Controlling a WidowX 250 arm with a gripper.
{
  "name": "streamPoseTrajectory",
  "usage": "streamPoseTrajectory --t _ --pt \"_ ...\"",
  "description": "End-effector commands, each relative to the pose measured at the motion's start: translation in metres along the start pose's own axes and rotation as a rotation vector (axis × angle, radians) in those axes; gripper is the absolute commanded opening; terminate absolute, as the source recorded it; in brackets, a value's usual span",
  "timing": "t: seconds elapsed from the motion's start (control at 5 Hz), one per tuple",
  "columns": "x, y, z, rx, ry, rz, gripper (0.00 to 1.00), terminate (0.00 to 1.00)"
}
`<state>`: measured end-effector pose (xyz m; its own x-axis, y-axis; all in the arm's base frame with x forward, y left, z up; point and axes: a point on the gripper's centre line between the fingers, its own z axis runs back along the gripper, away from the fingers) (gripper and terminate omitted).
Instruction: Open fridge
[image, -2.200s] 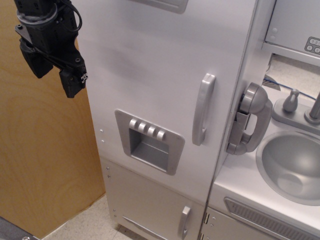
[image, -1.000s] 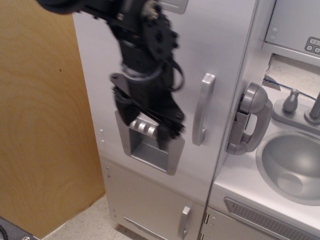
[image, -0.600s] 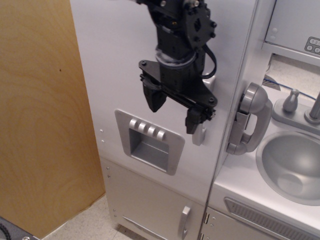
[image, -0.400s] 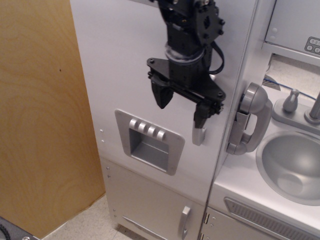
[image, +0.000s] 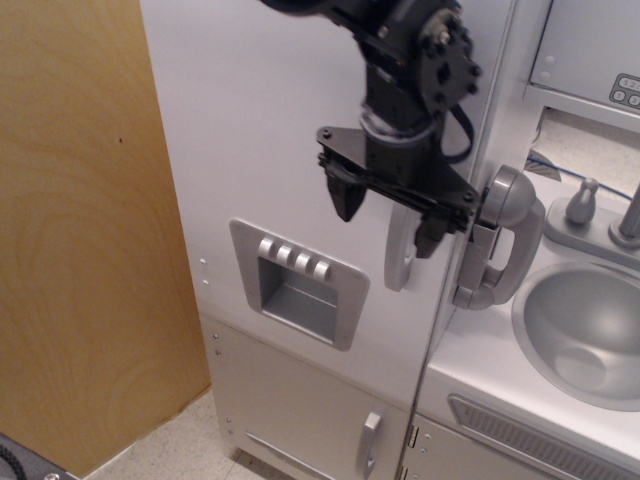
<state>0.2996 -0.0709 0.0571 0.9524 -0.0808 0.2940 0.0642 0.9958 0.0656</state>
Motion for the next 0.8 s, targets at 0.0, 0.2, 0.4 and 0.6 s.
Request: streamPoseTrajectory --t 0.0,0.2,0.4,0.6 --pt "0.018 0.001 0.008 0.016 -0.092 0.08 1.0 0.0" --pt "0.02 0.002 0.007 0.02 -0.114 0.102 0.0 0.0" --pt "0.021 0.006 0.01 0.004 -0.119 0.12 0.0 0.0" --pt "0.022 0.011 0.01 -0.013 -0.115 0.148 0.0 0.0"
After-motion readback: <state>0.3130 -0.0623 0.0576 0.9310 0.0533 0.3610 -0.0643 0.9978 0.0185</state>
